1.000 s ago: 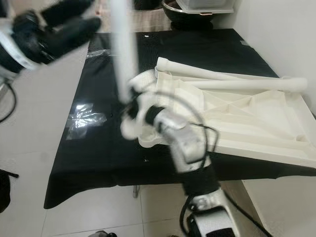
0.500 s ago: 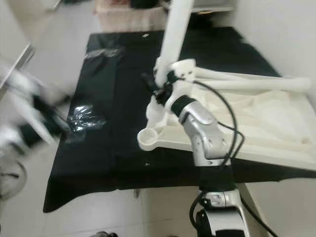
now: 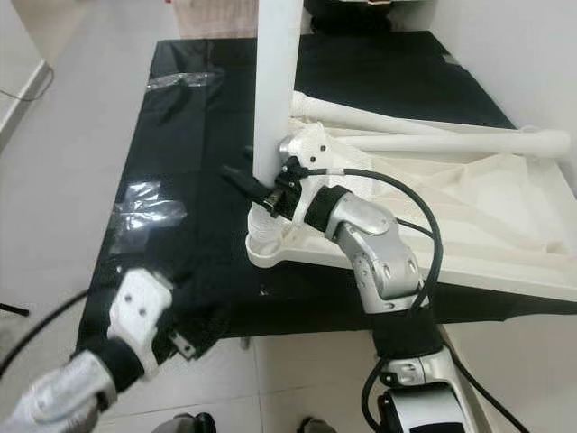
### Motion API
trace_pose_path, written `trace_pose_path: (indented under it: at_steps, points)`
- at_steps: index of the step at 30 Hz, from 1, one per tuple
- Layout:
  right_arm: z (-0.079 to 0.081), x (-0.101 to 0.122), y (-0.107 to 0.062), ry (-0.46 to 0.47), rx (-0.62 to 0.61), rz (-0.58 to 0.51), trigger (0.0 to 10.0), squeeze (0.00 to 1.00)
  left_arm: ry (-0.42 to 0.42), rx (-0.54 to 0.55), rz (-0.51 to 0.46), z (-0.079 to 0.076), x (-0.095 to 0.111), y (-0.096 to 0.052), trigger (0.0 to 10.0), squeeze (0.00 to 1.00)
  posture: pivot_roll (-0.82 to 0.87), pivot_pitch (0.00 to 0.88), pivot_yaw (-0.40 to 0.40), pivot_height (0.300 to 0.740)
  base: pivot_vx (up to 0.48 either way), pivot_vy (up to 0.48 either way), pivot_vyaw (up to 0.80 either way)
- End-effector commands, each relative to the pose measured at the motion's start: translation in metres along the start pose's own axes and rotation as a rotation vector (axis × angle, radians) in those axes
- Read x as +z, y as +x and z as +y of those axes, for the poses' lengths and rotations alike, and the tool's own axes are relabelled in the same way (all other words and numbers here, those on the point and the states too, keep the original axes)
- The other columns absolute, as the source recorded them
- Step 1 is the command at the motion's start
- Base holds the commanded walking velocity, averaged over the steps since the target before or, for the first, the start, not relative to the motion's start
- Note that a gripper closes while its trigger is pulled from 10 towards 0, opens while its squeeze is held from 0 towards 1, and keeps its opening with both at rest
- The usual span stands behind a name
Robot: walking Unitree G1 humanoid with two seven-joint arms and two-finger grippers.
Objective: Building children table
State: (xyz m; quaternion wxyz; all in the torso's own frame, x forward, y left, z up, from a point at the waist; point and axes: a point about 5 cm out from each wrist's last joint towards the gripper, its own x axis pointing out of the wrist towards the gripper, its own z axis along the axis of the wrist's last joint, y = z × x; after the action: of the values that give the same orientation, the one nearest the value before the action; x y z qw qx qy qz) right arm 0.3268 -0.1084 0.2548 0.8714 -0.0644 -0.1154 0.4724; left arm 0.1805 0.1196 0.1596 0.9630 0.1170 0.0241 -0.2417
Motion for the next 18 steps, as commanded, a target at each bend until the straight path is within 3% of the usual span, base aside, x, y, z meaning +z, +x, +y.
trace_pose_path:
  at_steps: [1, 6, 14, 18]
  points:
    - [0.0, 0.0, 0.002, -0.019, 0.024, 0.003, 10.0, 0.0, 0.043, 0.047, 0.016, 0.002, -0.002, -0.004, 10.0, 0.0, 0.01, 0.296, -0.004, 0.74, 0.0, 0.0, 0.0]
    - [-0.004, -0.01, -0.003, -0.009, 0.039, 0.037, 10.0, 0.0, -0.029, 0.121, 0.052, 0.001, -0.016, -0.015, 10.0, 0.0, 0.02, 0.305, -0.005, 0.74, 0.0, 0.0, 0.0]
    - [-0.009, -0.009, -0.008, 0.009, 0.071, 0.022, 10.0, 0.0, -0.006, 0.084, 0.026, -0.011, -0.013, -0.016, 10.0, 0.0, 0.02, 0.315, -0.005, 0.74, 0.0, 0.0, 0.0]
    - [-0.005, -0.004, -0.013, 0.026, 0.162, -0.007, 10.0, 0.0, -0.004, 0.055, 0.013, -0.016, -0.012, -0.017, 10.0, 0.0, 0.02, 0.32, -0.006, 0.74, 0.0, 0.0, 0.0]
